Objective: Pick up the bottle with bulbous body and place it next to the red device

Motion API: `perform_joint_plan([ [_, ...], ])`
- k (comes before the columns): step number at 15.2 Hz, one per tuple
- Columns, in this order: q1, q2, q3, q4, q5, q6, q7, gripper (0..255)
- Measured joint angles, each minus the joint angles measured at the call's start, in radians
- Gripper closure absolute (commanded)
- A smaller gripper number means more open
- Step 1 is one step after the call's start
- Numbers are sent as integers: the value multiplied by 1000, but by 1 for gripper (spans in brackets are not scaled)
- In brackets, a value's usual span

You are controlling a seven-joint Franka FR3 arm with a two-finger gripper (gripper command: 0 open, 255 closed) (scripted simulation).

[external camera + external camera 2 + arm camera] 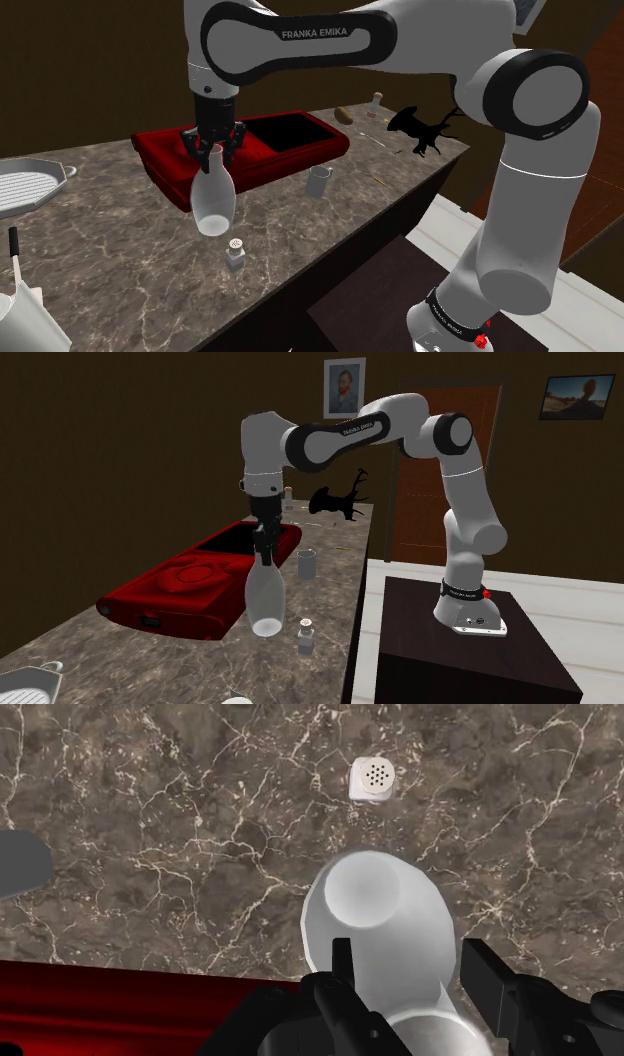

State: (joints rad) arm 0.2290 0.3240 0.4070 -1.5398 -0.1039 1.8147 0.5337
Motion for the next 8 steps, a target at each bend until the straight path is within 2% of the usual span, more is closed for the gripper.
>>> perform_joint_plan([
  [8, 7, 0, 3, 105, 1, -104, -1, 255],
])
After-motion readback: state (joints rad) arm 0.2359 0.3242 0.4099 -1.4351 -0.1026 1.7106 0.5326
